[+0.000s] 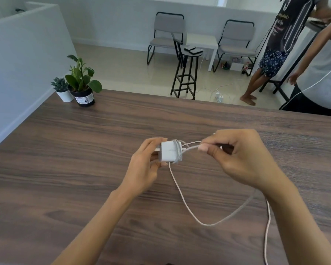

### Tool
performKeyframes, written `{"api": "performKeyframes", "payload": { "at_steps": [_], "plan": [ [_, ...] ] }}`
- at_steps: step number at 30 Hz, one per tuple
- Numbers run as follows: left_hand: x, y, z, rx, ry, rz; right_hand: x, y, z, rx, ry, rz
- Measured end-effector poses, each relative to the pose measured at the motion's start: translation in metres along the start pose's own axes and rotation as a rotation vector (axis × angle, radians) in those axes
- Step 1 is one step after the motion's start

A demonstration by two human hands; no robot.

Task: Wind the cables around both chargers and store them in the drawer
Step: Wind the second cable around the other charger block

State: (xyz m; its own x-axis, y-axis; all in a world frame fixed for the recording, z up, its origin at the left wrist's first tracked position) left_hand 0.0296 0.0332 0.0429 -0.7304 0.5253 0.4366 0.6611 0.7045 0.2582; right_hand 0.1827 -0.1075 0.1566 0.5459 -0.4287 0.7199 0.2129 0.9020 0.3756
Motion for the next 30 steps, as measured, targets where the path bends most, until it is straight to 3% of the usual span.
{"api": "performKeyframes", "payload": {
  "at_steps": [7, 12, 17, 23, 26, 30],
  "plan": [
    [-0.007, -0.020, -0.018, 0.036, -0.146, 0.156, 0.000, 0.030, -0.023, -0.074, 0.132, -0.032],
    [-0.001, -0.031, -0.050, 0.087, -0.461, 0.243, -0.018, 0.041, -0.057, -0.211, 0.276, -0.023],
    [0.022, -0.019, -0.070, 0.062, -0.630, 0.094, -0.056, 0.020, -0.072, -0.313, 0.415, 0.014],
    [0.039, 0.002, -0.064, 0.101, -0.432, -0.149, -0.086, -0.023, -0.058, -0.400, 0.385, 0.137],
    [0.034, 0.009, -0.050, 0.138, -0.308, -0.203, -0.081, -0.037, -0.034, -0.324, 0.327, 0.142],
    [0.021, 0.012, -0.029, 0.122, -0.177, -0.203, -0.063, -0.043, -0.014, -0.178, 0.233, 0.031]
  ]
}}
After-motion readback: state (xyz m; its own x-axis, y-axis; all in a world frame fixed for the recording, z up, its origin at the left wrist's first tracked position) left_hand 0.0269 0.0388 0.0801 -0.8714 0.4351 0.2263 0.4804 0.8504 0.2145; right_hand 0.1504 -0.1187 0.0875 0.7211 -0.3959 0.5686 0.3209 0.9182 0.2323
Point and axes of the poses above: each hand's wrist, its own y-axis towards the middle knuckle, its own x-axis out of the back of the hand, z = x × y, the point moved 1 cm from there along y, towards the middle knuckle, and after that the axes turned 4 degrees about x, right-handed, at the moved point
